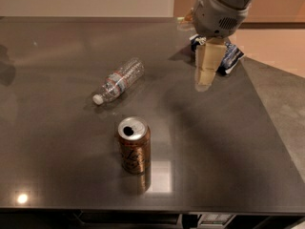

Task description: Place water bottle upright

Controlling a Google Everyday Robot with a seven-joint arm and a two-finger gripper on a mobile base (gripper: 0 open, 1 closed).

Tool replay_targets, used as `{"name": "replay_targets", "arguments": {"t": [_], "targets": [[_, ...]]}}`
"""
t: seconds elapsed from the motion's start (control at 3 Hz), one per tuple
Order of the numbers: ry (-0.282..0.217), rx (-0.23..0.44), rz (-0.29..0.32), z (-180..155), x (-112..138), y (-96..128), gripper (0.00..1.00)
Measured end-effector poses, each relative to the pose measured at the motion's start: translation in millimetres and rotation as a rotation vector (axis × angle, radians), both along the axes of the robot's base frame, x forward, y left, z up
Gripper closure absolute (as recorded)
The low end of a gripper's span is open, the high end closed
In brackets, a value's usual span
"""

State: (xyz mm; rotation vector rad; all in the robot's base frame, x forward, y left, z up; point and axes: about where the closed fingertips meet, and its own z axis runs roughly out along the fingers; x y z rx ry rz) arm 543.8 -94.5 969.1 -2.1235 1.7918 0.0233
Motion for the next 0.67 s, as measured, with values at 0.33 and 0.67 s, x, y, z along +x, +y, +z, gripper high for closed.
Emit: {"name": "replay_targets", "arguments": {"t": [0.33, 0.67], "targets": [[0.012, -0.015, 0.103, -11.0, 21.0, 31.2, 0.0], [0.024, -0.024, 0.201, -23.4, 33.3, 62.9, 0.0]]}}
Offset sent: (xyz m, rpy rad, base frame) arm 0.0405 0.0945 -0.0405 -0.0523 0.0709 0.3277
